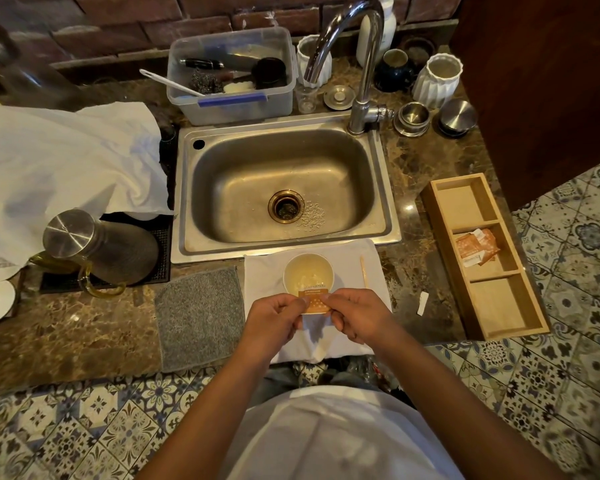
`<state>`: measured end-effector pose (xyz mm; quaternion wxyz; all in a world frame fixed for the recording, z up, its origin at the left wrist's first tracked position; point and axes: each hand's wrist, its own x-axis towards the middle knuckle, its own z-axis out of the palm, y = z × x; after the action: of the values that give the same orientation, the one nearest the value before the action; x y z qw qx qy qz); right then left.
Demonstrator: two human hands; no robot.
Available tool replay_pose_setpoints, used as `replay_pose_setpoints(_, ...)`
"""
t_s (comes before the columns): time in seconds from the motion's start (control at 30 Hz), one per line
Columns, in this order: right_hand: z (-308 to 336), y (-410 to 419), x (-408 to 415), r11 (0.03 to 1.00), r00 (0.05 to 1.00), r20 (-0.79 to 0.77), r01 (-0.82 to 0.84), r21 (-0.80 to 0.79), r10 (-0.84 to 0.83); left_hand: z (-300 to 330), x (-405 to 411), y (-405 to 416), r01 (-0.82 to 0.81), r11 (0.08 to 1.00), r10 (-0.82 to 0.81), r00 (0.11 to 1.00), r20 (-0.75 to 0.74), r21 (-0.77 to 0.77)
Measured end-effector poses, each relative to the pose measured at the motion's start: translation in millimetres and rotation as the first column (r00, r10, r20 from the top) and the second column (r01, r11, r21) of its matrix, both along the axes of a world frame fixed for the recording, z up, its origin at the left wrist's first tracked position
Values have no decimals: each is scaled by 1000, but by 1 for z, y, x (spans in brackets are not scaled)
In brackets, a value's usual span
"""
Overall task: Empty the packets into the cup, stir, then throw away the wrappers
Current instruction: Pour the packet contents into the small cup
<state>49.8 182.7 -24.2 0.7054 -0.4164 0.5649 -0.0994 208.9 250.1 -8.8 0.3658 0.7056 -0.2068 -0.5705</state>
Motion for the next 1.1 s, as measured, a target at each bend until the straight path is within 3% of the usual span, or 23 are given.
replay_pose_setpoints(1.1,5,-1,-3,999,999,28,-37,-19,37,0,3,1,-13,1000,11,993,-118,-18)
